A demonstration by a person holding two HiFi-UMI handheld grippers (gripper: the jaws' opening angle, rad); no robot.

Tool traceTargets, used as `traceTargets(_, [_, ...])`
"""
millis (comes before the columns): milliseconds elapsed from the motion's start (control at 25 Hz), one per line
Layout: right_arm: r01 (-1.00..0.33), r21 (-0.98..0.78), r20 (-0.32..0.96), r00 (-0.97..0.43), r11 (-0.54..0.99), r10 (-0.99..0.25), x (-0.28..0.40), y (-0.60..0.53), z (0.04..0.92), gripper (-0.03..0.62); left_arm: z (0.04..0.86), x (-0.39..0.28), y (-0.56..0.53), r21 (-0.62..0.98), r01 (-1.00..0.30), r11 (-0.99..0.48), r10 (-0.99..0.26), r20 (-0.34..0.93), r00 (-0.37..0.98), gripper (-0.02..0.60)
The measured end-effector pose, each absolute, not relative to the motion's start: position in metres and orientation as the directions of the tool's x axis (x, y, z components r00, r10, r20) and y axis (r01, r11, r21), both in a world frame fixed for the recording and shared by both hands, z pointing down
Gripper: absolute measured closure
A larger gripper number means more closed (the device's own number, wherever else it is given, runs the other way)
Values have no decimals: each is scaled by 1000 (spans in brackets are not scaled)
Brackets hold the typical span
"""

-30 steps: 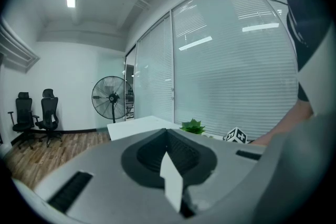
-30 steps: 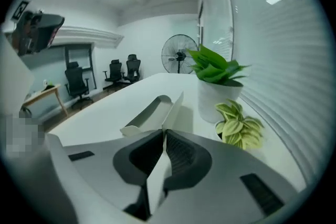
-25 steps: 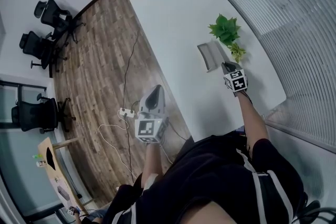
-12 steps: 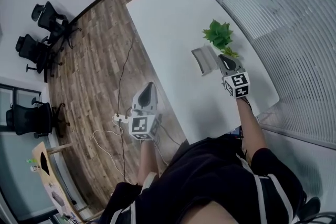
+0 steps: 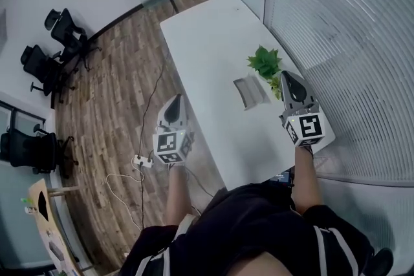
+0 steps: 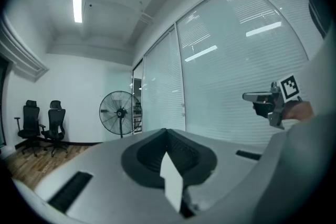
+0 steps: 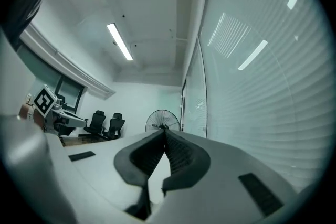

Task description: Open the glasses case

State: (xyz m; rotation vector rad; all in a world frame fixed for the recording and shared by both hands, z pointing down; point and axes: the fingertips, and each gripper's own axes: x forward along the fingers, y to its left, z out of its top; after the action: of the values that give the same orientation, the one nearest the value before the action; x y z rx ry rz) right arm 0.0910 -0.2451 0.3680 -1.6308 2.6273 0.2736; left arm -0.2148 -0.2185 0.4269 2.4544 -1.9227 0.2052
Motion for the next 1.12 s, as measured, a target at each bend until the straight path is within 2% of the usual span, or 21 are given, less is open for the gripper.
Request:
traceTargets(120, [-917,29,-30,-398,397,-917,108,-251,382,579,417,-214,-223,-87,-964,-250,-965,107,241,581])
traceTargets(240, [-925,1,10,-381,381,-924,119,-249,393,579,411,-214,-225,-86,-963,-254,-963,111,244,581])
traceTargets(1120, [-908,14,-8,-419,419,-908,118,-237,385,579,396,-195,-218,-103,-954,-281,-958,82,273,581])
